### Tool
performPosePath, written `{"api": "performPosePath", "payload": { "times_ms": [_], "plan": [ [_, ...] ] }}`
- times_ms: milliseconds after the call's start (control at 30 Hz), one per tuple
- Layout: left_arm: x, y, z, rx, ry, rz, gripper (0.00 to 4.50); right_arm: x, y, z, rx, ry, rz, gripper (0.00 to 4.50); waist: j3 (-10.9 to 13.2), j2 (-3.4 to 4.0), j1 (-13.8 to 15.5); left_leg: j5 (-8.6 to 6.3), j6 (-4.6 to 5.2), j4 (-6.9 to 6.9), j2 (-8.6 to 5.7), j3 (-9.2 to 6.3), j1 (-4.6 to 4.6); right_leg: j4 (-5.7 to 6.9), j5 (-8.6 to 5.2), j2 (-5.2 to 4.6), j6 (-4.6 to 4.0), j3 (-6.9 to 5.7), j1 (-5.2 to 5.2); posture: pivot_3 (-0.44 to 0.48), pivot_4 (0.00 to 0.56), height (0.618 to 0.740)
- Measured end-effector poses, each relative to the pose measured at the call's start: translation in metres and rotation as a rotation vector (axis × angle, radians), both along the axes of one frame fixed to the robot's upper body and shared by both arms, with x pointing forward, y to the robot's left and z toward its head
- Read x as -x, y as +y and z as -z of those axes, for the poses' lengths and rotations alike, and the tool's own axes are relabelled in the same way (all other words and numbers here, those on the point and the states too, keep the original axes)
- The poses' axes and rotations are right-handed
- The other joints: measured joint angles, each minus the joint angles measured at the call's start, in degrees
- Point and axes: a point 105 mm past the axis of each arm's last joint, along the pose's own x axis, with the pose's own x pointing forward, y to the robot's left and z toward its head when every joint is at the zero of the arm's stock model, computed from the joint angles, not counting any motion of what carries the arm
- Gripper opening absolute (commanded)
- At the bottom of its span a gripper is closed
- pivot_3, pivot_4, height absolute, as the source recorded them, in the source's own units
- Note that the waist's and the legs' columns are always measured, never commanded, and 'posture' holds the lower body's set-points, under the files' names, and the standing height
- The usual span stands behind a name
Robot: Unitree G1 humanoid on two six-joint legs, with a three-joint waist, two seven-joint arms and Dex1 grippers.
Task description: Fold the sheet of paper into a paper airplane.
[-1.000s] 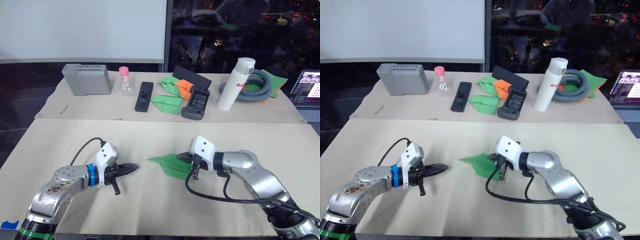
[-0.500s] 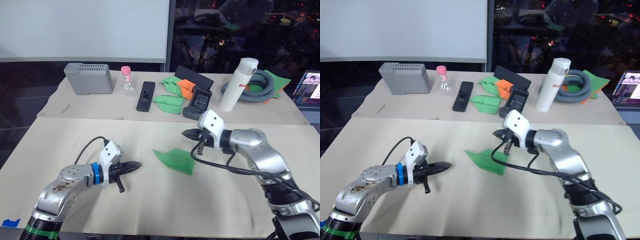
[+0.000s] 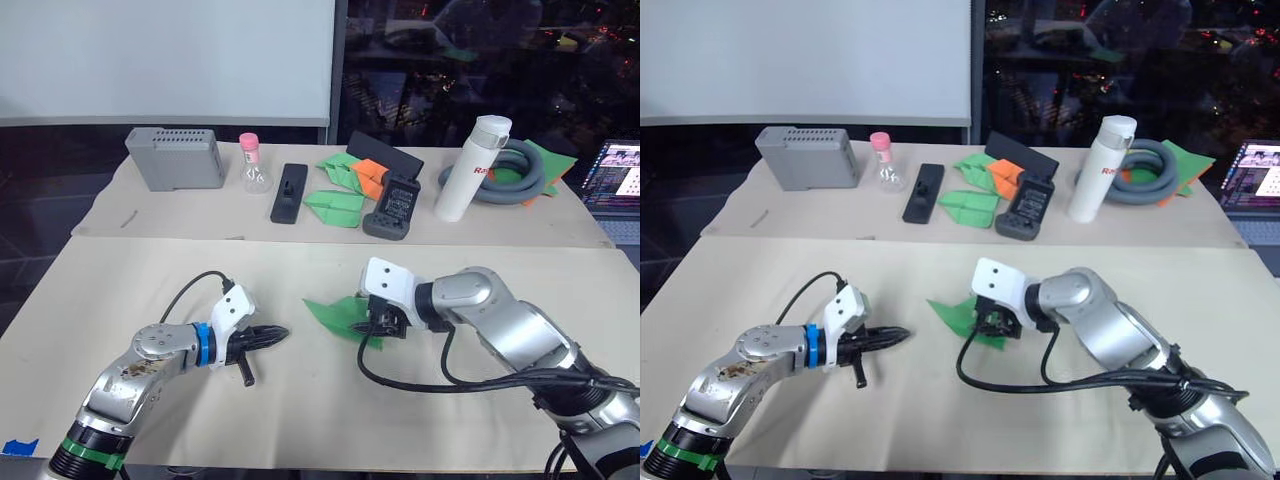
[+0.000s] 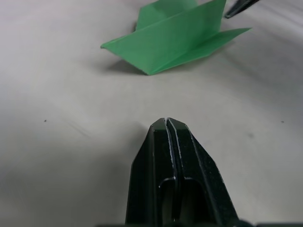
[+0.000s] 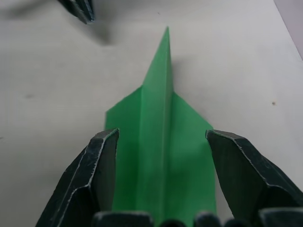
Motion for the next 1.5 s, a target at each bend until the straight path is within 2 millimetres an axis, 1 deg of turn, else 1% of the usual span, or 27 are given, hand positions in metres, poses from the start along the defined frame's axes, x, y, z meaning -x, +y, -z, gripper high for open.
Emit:
{"api": "performPosePath", "payload": {
  "times_ms": [133,200,367,467,600,700,733,833,967,1033,1100,1200,1267,1300,1333,1400,1500],
  "plan": [
    [-0.001,-0.001,0.000,0.006,-0.004,-0.006,0.00,-0.003,0.003,-0.002,-0.004,0.002,0.017,3.32,0.0,0.00,0.0,-0.01,0.02,0.05,-0.03,0.01,-0.01,-0.01,0.00,-0.01,0.00,0.01,0.02,0.000,0.150,0.740],
    [-0.001,-0.002,0.000,0.011,-0.005,-0.008,0.00,-0.003,0.004,0.000,0.007,0.004,0.014,3.32,0.0,0.00,0.0,-0.02,0.02,0.07,-0.03,0.01,-0.01,0.00,0.00,-0.01,0.01,0.00,0.02,0.000,0.150,0.740],
    [-0.001,-0.004,0.000,0.014,-0.005,-0.011,0.00,-0.007,0.001,0.022,0.080,0.044,0.039,3.32,0.0,0.00,-0.1,-0.01,0.02,0.09,-0.04,0.02,-0.01,0.01,0.00,0.00,0.01,0.00,0.02,0.000,0.150,0.740],
    [-0.001,-0.005,0.000,0.017,-0.006,-0.009,0.00,-0.011,0.002,0.031,0.095,0.056,0.062,2.55,0.0,0.00,-0.2,0.00,0.00,0.10,-0.03,0.02,-0.01,0.03,0.00,0.02,0.01,0.00,0.02,0.000,0.150,0.740],
    [0.000,-0.006,0.000,0.020,-0.008,-0.005,0.00,-0.013,0.004,0.032,0.090,0.055,0.069,1.13,0.0,0.00,-0.3,0.00,0.00,0.13,-0.03,0.01,-0.01,0.06,0.01,0.03,0.01,-0.01,0.02,0.000,0.150,0.740],
    [0.000,-0.007,-0.001,0.021,-0.008,-0.003,0.00,-0.012,-0.002,0.031,0.085,0.060,0.081,0.12,0.0,0.00,-0.2,-0.01,0.02,0.20,-0.03,0.01,-0.03,0.06,0.01,0.03,0.01,-0.03,0.03,0.000,0.150,0.740],
    [-0.001,-0.007,-0.001,0.021,-0.009,-0.002,0.00,-0.012,-0.008,0.029,0.076,0.063,0.094,0.05,0.0,0.00,-0.1,-0.03,0.04,0.30,-0.02,0.01,-0.08,0.06,0.01,0.04,0.01,-0.04,0.03,0.000,0.150,0.740],
    [-0.002,-0.008,-0.002,0.022,-0.014,0.004,0.00,-0.013,-0.022,0.022,0.036,0.071,0.154,0.05,0.0,0.00,0.0,-0.06,0.10,0.49,0.00,0.01,-0.18,0.07,0.01,0.05,0.02,-0.03,0.02,0.000,0.150,0.740],
    [-0.005,-0.013,-0.004,0.026,-0.016,0.020,0.00,-0.016,-0.043,0.003,-0.070,0.055,0.244,0.05,0.0,0.00,0.2,-0.15,0.25,0.55,-0.02,0.01,-0.20,0.07,0.03,0.04,0.06,0.00,0.05,0.000,0.150,0.740],
    [-0.005,-0.016,-0.002,0.033,-0.004,0.030,0.00,-0.017,-0.058,-0.001,-0.110,0.060,0.311,0.05,0.0,0.00,0.3,-0.15,0.25,0.55,-0.02,0.01,-0.20,0.06,0.03,0.04,0.06,-0.01,0.05,0.000,0.150,0.740],
    [-0.007,-0.019,-0.001,0.038,-0.002,0.038,0.00,-0.023,-0.085,-0.002,-0.130,0.060,0.421,0.05,0.0,0.00,0.7,-0.15,0.26,0.57,-0.05,0.02,-0.22,0.06,0.04,0.03,0.06,-0.01,0.06,0.000,0.150,0.740],
    [-0.010,-0.019,0.000,0.035,-0.002,0.042,0.00,-0.045,-0.145,-0.017,-0.202,0.007,0.688,0.05,0.0,0.00,0.7,-0.14,0.23,0.58,-0.11,0.13,-0.22,0.05,0.05,-0.01,0.08,0.09,0.06,0.000,0.150,0.740],
    [-0.011,-0.021,0.002,0.036,0.003,0.049,0.00,-0.057,-0.183,-0.030,-0.238,-0.042,0.842,0.05,0.0,0.00,0.6,-0.12,0.21,0.58,-0.10,0.15,-0.20,0.04,0.05,0.01,0.09,0.10,0.05,0.000,0.150,0.740],
    [-0.011,-0.022,0.003,0.035,0.005,0.056,0.00,-0.060,-0.200,-0.035,-0.252,-0.066,0.907,0.05,0.0,0.00,0.6,-0.10,0.18,0.56,-0.08,0.16,-0.20,0.05,0.05,0.03,0.09,0.09,0.05,0.000,0.150,0.740],
    [-0.011,-0.022,0.004,0.029,0.006,0.058,0.00,-0.062,-0.212,-0.036,-0.270,-0.072,0.953,0.05,0.0,0.00,0.5,-0.09,0.15,0.56,-0.01,0.17,-0.18,0.05,0.05,0.07,0.09,0.08,0.06,0.000,0.150,0.740],
    [-0.013,-0.024,0.004,0.032,0.001,0.059,0.00,-0.065,-0.227,-0.033,-0.325,-0.058,1.011,0.05,0.0,0.00,0.4,-0.07,0.12,0.55,0.05,0.20,-0.18,0.04,0.05,0.12,0.09,0.09,0.06,0.000,0.150,0.740],
    [-0.015,-0.030,0.000,0.048,-0.020,0.075,0.00,-0.068,-0.241,-0.015,-0.354,-0.014,1.074,0.05,0.0,0.00,0.2,-0.07,0.14,0.55,0.05,0.25,-0.19,0.04,0.05,0.10,0.09,0.13,0.06,0.000,0.150,0.740]
  ]
}}
